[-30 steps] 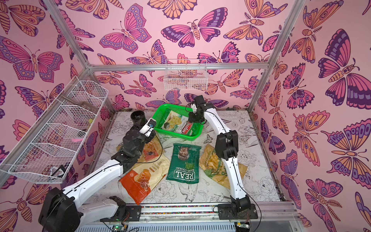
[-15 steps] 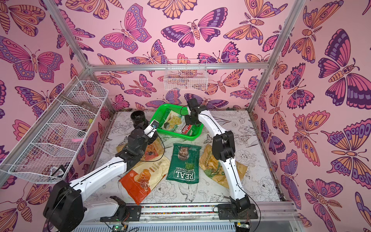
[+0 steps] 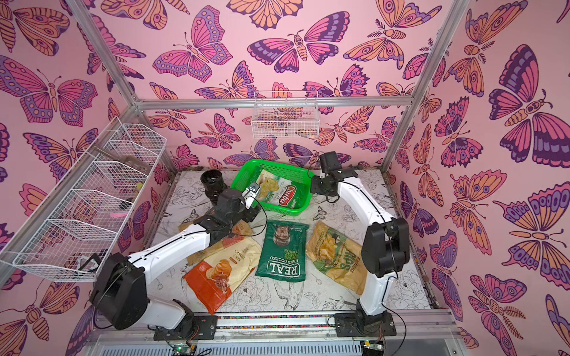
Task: Put the potato chips into the basket
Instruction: Place the potato chip in the basket.
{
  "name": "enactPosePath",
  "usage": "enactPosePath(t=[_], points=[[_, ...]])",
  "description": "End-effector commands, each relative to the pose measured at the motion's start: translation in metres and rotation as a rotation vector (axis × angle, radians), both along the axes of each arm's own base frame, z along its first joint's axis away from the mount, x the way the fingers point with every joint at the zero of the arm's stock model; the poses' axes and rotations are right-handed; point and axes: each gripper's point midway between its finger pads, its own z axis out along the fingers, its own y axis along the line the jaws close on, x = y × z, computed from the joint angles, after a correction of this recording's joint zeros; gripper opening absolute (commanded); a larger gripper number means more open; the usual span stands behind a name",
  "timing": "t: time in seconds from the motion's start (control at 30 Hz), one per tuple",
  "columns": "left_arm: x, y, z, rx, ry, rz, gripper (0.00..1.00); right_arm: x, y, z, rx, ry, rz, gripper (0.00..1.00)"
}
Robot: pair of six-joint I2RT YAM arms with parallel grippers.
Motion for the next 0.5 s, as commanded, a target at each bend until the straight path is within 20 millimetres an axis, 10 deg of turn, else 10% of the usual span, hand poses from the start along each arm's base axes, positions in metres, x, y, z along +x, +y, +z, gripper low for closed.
enactPosePath(t=[0.0,0.47], points=[[-0.007,-0.021,0.009,-0.215,0.155,0.01,0.76,-0.008,-0.009,-0.014,0.036,0.04,-0.04,0.57],[-0.039,-0.133,-0.021,-0.499,0.704,0.02,0.7,-0.029,-0.063,0.024,-0.004,-0.061,-0.149,0.58]])
